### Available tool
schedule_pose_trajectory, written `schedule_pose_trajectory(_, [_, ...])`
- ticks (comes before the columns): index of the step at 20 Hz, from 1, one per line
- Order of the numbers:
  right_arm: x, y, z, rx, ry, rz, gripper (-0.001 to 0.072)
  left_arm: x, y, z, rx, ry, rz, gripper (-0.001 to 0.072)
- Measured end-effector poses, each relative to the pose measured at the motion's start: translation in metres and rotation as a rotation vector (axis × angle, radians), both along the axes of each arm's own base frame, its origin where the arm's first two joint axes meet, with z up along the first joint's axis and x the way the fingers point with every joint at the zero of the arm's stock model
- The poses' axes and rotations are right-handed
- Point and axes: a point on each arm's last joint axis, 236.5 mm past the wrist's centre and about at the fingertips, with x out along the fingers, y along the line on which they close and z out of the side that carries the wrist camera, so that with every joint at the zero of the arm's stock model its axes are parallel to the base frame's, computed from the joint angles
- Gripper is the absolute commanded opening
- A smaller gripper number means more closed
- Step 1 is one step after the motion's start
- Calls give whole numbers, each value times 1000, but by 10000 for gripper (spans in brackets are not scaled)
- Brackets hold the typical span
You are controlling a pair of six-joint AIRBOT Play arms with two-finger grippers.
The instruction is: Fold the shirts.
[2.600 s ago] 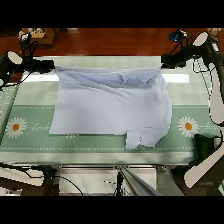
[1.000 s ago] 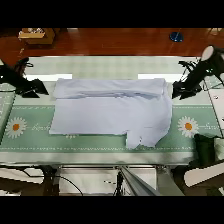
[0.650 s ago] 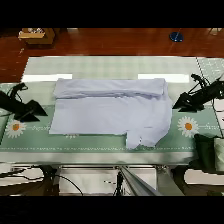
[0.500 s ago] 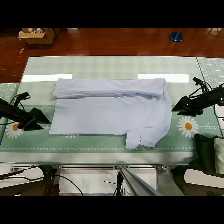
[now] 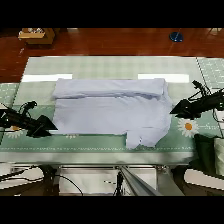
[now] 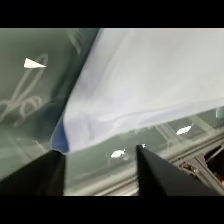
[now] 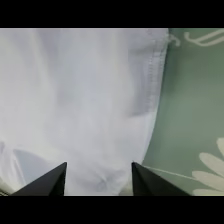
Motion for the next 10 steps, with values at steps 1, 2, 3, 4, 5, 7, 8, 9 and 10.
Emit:
schedule_pose_trajectory(1, [0,2,1,9,0,-1,481,3,-2,-4,15,-4,7,183])
schedule_pose_trajectory(2, [-1,4,3,20,3,-1,481,7,-3,-6,28,-15,10,37])
schedule_pose_trajectory(3, [-1,5,4,25,1,-1,481,11,-4,-9,40,-26,14,22])
schedule_pose_trajectory(4, [-1,6,5,28,1,0,481,11,-6,-9,39,-24,13,21])
schedule_pose_trajectory(5, [-2,5,6,25,0,3,481,11,-8,-9,38,-21,15,21])
schedule_pose_trajectory(7, [-9,0,6,-5,10,21,482,10,-9,-9,38,-18,16,21])
schedule_pose_trajectory(8, [-13,-3,6,-17,18,27,482,10,-9,-9,37,-15,16,20])
schedule_pose_trajectory(9, [-19,-6,5,-28,30,22,482,9,-8,-9,36,-13,16,20])
schedule_pose_trajectory(10, [-25,-8,4,-29,40,13,482,8,-8,-8,34,-11,16,20])
